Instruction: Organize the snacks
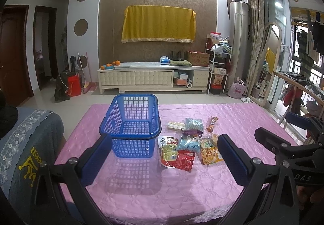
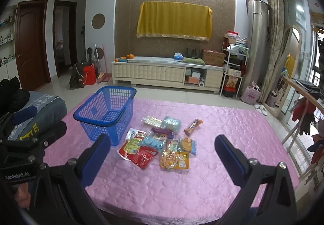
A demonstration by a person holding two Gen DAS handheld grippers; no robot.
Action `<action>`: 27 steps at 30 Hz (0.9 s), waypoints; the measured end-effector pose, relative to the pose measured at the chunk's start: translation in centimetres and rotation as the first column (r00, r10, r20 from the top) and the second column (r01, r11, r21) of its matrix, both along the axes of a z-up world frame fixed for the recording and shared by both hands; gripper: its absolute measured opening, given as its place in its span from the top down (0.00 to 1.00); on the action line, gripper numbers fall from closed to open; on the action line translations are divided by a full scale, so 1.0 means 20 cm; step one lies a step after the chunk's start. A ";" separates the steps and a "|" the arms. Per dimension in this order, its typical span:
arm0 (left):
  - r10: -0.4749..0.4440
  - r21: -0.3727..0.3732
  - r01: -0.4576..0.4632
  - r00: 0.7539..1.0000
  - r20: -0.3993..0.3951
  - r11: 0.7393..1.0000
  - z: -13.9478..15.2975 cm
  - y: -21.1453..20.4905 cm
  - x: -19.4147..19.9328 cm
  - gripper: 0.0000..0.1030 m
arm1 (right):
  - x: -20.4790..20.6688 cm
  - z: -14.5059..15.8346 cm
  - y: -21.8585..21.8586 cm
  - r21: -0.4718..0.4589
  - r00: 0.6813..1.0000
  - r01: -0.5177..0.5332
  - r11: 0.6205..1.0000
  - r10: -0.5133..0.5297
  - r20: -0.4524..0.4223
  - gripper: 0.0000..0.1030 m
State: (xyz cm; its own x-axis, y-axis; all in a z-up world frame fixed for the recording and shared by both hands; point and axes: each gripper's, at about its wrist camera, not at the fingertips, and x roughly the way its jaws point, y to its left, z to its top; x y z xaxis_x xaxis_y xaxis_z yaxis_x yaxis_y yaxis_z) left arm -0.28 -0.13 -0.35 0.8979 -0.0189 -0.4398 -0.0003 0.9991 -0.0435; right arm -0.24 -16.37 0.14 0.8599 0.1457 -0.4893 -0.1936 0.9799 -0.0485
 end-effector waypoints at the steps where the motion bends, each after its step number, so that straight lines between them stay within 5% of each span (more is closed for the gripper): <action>1: 0.003 0.002 -0.003 1.000 0.003 1.000 0.00 0.00 0.00 0.00 | 0.00 0.00 0.00 0.001 1.000 -0.001 1.000 0.001 0.000 0.00; 20: -0.010 0.001 0.010 1.000 -0.005 1.000 0.00 -0.01 0.01 0.00 | 0.00 0.01 -0.02 0.015 1.000 -0.003 1.000 0.003 -0.001 0.00; 27: -0.032 0.032 0.033 0.999 -0.005 0.999 0.04 -0.07 0.11 0.00 | 0.02 0.05 -0.05 -0.021 0.997 0.005 1.000 -0.004 0.073 0.00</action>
